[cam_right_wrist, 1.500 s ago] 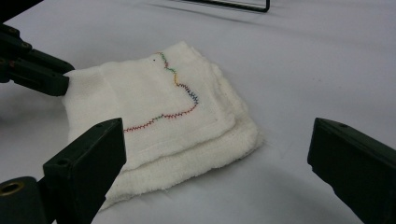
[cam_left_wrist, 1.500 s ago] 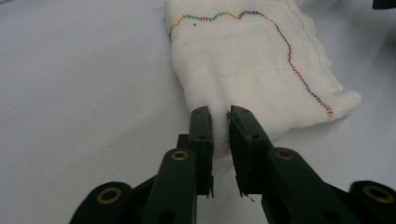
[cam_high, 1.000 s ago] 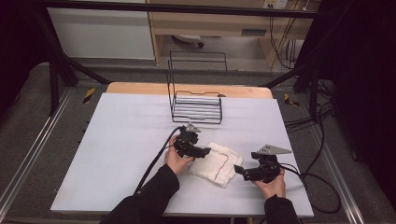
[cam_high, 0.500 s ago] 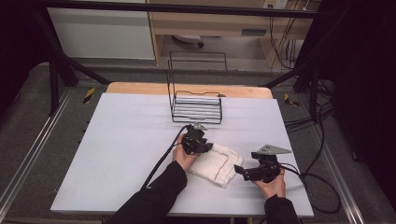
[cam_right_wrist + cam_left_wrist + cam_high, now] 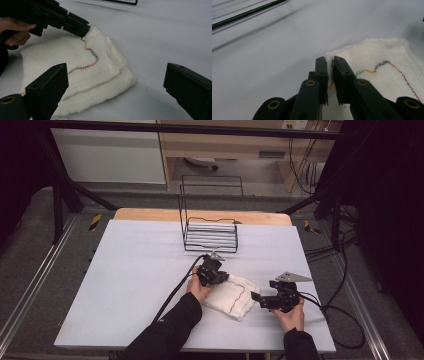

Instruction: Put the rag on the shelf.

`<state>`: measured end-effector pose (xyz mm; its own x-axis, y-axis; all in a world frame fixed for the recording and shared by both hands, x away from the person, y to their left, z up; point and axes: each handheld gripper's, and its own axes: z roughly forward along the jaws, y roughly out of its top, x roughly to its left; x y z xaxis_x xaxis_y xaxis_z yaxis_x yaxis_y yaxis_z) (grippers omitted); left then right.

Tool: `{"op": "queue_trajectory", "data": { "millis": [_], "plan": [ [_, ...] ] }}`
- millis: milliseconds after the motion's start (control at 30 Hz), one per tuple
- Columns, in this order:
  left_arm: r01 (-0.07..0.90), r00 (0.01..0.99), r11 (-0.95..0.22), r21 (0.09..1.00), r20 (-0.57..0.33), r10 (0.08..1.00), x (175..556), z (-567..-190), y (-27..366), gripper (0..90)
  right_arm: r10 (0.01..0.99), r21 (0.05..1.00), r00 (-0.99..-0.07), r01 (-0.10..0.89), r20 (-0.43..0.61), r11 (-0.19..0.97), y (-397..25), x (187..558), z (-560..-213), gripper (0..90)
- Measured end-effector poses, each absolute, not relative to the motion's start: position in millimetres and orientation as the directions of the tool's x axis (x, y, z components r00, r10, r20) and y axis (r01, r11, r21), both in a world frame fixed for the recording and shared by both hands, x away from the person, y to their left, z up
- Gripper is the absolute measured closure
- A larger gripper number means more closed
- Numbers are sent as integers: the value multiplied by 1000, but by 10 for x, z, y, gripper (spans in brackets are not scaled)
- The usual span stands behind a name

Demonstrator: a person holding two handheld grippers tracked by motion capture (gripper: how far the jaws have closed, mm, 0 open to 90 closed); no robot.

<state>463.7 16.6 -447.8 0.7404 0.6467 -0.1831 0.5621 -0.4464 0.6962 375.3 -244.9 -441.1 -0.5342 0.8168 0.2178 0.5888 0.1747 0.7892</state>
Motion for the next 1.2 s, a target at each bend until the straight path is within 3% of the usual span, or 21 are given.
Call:
{"op": "queue_trajectory", "data": {
  "millis": [200, 233, 667, 867, 1200],
  "plan": [
    [540, 753, -462, 703, -158, 639, 4615, -4484, 151, 819, 846, 767, -493, 617, 203, 176, -2403, 3880, -4451, 163],
    [547, 749, -451, 706, -171, 641, 4618, -4491, 157, 819, 849, 763, -491, 620, 195, 183, -2393, 3895, -4465, 210],
    [544, 752, -453, 706, -172, 636, 4626, -4495, 167, 817, 855, 735, -489, 641, 171, 220, -2311, 3983, -4566, 359],
    [527, 761, -460, 714, -156, 629, 4616, -4500, 166, 817, 848, 721, -491, 659, 199, 212, -2256, 3938, -4549, 533],
    [548, 746, -442, 710, -176, 643, 4613, -4496, 169, 828, 857, 695, -443, 703, 261, 152, -2232, 3928, -4539, 650]
  ]
}}
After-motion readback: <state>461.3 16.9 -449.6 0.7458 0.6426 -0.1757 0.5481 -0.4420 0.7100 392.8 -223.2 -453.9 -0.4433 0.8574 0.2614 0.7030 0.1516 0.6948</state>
